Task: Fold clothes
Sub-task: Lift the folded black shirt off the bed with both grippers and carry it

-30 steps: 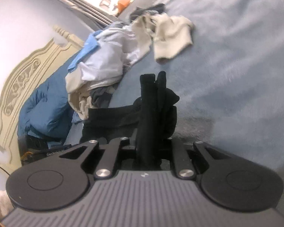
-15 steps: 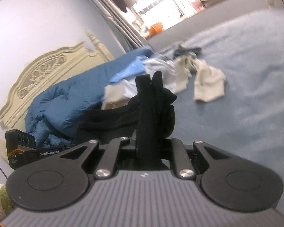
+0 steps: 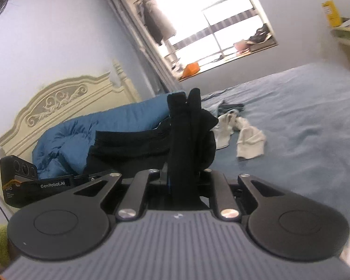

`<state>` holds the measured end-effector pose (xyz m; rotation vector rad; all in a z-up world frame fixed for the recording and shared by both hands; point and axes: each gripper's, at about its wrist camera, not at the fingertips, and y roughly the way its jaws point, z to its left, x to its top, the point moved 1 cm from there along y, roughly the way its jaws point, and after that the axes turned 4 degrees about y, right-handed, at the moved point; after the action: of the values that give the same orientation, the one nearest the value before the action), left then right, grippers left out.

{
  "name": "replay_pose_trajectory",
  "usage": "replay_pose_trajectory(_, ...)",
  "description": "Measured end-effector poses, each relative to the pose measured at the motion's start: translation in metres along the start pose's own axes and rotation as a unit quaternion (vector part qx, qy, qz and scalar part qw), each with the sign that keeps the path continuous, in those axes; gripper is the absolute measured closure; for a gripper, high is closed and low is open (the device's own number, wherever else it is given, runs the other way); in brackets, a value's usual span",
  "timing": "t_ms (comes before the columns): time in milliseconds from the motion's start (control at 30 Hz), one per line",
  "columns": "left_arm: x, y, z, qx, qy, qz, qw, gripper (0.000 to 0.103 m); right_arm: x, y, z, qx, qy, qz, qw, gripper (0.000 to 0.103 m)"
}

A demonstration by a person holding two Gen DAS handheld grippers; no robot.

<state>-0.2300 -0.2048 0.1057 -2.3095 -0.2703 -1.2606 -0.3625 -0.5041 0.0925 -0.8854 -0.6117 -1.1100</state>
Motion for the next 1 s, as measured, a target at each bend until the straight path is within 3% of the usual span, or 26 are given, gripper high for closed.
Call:
replay_pose_trajectory(233,-0.02,-0.005,-0.079,-0.079,-0.01,0.035,0.9962,0.096,-0.011,-0.114,0.007,-0.07,0.027,-0.05,0.996,0.092)
replay_pose_trajectory(500,-0.058,0.026,-0.167,-0.15,-0.029,0.076,0.9853,0.096,-0.012,-0.23,-0.02,-0.147,0.051,-0.068,0.985,0.092)
replay_pose_trajectory(767,-0.113,0.091,-0.229,-0.131,-0.085,0.097,0.983,0.096,0.011,-0.286,-0.095,-0.16,0.03,-0.027,0.986,0.092)
replay_pose_trajectory(1000,-0.152,0.173,-0.247,-0.071,-0.116,0.09,0.9866,0.096,0.036,-0.263,-0.201,-0.12,0.03,0.02,0.992,0.092)
